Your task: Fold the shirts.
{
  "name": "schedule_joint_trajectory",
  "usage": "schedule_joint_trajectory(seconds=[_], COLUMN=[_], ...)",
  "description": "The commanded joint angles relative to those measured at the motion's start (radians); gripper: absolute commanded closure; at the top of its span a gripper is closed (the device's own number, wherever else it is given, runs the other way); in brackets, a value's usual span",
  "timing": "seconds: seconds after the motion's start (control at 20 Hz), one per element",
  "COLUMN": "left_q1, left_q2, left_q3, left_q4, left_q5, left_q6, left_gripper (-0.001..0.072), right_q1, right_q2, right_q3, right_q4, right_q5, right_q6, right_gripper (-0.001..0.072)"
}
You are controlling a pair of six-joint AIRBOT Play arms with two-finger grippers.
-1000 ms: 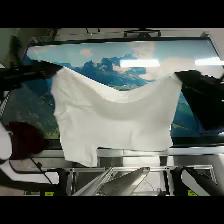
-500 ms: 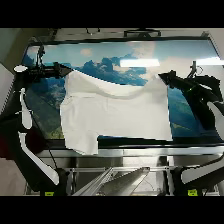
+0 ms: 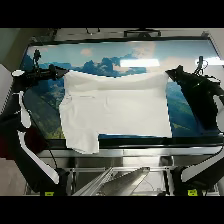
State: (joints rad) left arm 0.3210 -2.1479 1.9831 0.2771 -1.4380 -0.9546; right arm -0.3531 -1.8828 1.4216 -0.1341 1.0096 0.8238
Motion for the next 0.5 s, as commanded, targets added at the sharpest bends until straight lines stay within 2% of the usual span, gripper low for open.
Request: schedule_joint_trajectory(seconds=[0.0, 0.25, 0.45], left_q1=[0.010, -0.002, -0.002], left_q2=[-0.002, -0.002, -0.002], left_q3=[-0.011, -0.011, -0.011], left_q4=[0.032, 0.320, 0.416], left_q5=[-0.064, -0.097, -0.192], left_q6=[-0.001, -0.126, -0.177], left_gripper=[0.0693, 0.0693, 0.0693], right_q1=[-0.033, -0.037, -0.038], right_q2=[-0.031, -0.076, -0.081], right_q3=[0.010, 0.010, 0.010], right_q4=[-0.167, -0.312, -0.410], right_q5=[0.088, 0.126, 0.148], right_q6=[0.048, 0.073, 0.094], right_gripper=[0.0697, 0.0697, 0.0697])
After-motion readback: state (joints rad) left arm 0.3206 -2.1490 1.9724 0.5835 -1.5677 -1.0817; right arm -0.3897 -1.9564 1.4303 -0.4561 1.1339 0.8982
